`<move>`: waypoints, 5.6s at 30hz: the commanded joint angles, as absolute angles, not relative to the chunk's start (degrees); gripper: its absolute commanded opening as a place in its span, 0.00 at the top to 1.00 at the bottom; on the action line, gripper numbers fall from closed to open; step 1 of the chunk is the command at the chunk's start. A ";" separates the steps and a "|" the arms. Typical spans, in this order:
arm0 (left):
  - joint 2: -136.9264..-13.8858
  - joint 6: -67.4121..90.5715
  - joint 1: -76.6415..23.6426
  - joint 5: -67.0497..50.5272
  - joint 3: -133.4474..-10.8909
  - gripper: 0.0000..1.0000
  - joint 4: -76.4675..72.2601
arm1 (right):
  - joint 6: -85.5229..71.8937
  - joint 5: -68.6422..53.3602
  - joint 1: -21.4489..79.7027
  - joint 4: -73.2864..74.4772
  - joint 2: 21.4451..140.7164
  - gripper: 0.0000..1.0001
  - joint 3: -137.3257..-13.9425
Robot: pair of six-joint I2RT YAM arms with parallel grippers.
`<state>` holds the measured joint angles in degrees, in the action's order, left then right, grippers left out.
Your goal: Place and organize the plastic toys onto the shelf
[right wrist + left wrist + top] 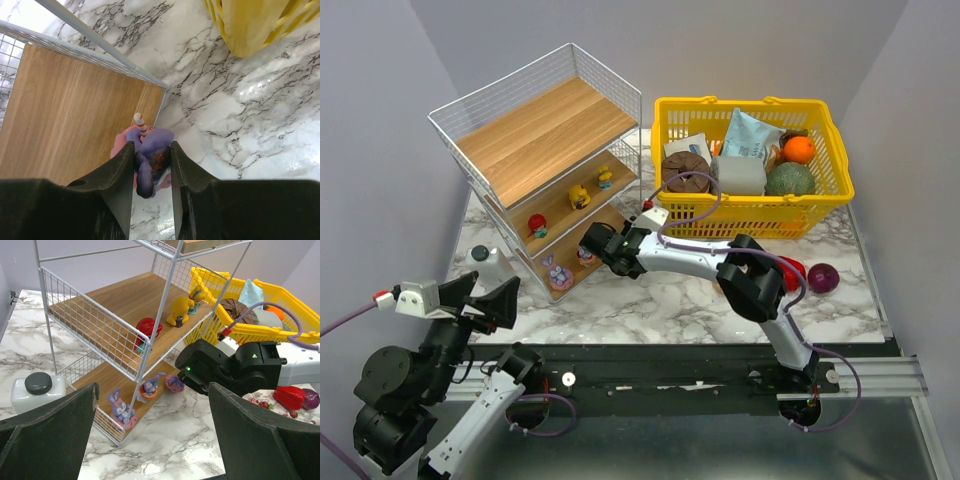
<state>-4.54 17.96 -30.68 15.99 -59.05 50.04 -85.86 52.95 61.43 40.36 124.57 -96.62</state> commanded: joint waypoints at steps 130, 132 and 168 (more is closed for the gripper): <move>-3.96 17.67 -34.37 21.36 -61.08 0.01 52.21 | -93.95 56.16 59.59 30.06 121.73 0.99 -92.55; -4.04 17.67 -34.45 21.45 -61.17 0.01 52.29 | -94.22 56.25 59.68 29.62 121.11 0.99 -91.67; -3.95 17.75 -35.24 22.67 -61.70 0.01 52.65 | -89.21 56.69 61.08 21.09 118.91 0.99 -90.17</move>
<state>-4.51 17.80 -34.65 21.04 -61.10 52.42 -89.82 54.59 60.80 23.03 116.92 -87.31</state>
